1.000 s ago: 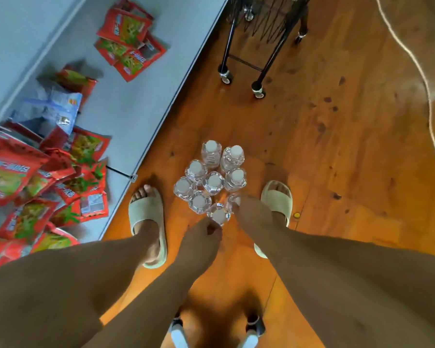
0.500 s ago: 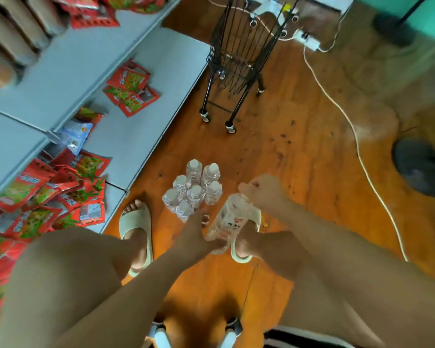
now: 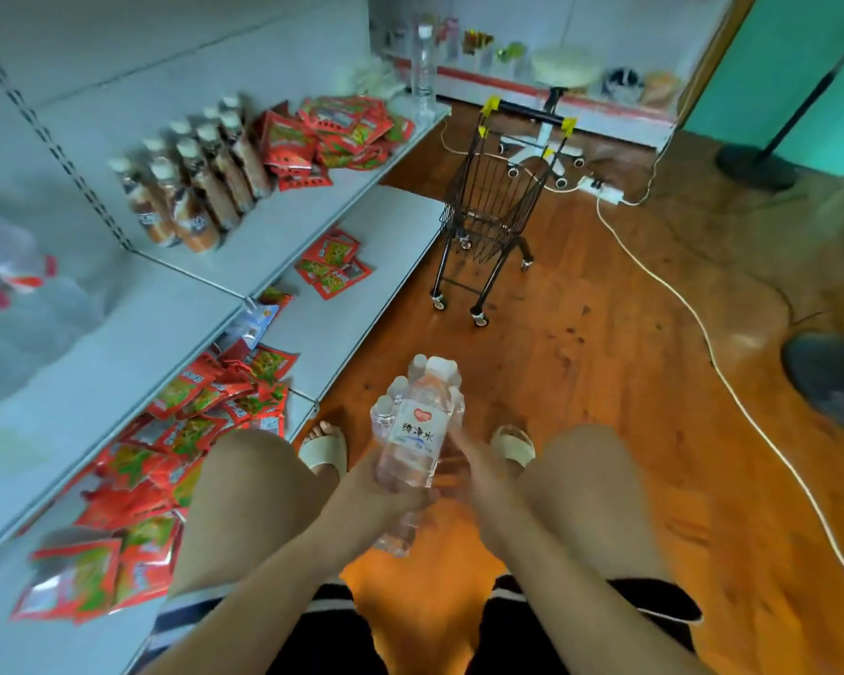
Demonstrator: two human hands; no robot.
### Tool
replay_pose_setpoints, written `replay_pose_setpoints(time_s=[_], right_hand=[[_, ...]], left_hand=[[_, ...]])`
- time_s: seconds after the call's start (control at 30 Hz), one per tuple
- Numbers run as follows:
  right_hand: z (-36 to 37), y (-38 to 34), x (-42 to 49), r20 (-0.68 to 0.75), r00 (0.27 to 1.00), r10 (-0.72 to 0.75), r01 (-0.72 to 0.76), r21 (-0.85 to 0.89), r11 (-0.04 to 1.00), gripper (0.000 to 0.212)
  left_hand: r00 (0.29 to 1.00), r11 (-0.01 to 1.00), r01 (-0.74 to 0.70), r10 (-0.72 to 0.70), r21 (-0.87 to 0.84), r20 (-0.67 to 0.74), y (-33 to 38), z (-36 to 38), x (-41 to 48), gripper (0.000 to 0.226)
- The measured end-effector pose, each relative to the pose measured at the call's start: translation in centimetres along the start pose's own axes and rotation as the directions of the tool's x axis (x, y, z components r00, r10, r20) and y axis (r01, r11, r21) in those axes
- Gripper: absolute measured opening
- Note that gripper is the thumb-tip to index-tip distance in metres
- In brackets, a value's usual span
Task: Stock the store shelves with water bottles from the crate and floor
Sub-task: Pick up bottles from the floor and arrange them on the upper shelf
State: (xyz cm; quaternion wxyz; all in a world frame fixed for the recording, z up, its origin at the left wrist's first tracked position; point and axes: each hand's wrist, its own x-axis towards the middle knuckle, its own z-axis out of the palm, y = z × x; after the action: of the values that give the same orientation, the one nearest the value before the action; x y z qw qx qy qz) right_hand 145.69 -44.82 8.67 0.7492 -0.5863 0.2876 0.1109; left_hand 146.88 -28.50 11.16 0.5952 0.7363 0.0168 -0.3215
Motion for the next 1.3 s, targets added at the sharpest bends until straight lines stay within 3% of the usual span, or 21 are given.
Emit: replay_pose_setpoints(time_s=[0.13, 0.2, 0.27, 0.4, 0.47, 0.6, 0.7, 0.8, 0.97, 1.13, 1.3], right_hand=[[1.7, 3.6, -1.6, 0.2, 0.975, -0.095, 0.154, -0.307, 0.939, 0.043], [2.3, 3.4, -2.2, 0.227, 0.966, -0.122, 0.206, -0.398, 0.894, 0.057], [3.1, 3.2, -2.7, 0.244, 0.957, -0.158, 0.257, -0.455, 0.853, 0.054], [4.9, 3.1, -4.8, 0.268, 0.933, -0.238, 0.342, -0.466, 0.816, 0.037], [5.6, 3.2, -5.3, 0.301, 0.915, -0.269, 0.389, -0.48, 0.786, 0.025], [8.0, 3.1, -6.6, 0.419, 0.868, -0.265, 0.434, -0.384, 0.815, 0.028], [10.6, 4.0, -8.1, 0.523, 0.823, -0.224, 0.463, -0.389, 0.796, 0.016], [13.2, 4.6, -9.6, 0.65, 0.744, -0.152, 0.501, -0.393, 0.771, 0.021], [19.0, 3.6, -9.7, 0.796, 0.6, -0.079, 0.63, -0.41, 0.66, 0.063], [24.1, -0.6, -11.6, 0.91, 0.4, -0.109, 0.75, -0.257, 0.61, 0.031], [27.5, -7.3, -14.6, 0.949, 0.206, -0.24, 0.797, -0.02, 0.604, 0.046]], left_hand=[[0.992, 0.999, 0.041, -0.042, -0.007, -0.122, -2.1, 0.2, -3.3, 0.037], [0.984, 0.998, 0.034, -0.025, 0.05, -0.174, -2.3, -0.3, -4.5, 0.03], [0.975, 0.997, 0.014, 0.002, 0.072, -0.221, -2.5, -1.1, -5.4, 0.03], [0.956, 0.998, 0.031, -0.013, 0.056, -0.294, -4.1, -2.3, -6.9, 0.066], [0.943, 0.999, 0.005, 0.008, 0.036, -0.333, -4.6, -2.6, -7.7, 0.063], [0.905, 0.994, -0.095, 0.062, -0.059, -0.421, -5.0, -3.5, -10.1, 0.042], [0.867, 0.979, -0.151, 0.066, -0.135, -0.493, -6.6, -5.0, -13.7, 0.049], [0.821, 0.958, -0.204, 0.055, -0.203, -0.569, -7.9, -5.9, -16.9, 0.061], [0.695, 0.931, -0.306, 0.075, -0.2, -0.715, -8.4, -8.6, -20.0, 0.054], [0.574, 0.921, -0.365, 0.104, -0.14, -0.812, -5.6, -11.5, -22.5, 0.042], [0.524, 0.915, -0.401, 0.264, 0.039, -0.809, 0.8, -14.4, -26.7, 0.042]])
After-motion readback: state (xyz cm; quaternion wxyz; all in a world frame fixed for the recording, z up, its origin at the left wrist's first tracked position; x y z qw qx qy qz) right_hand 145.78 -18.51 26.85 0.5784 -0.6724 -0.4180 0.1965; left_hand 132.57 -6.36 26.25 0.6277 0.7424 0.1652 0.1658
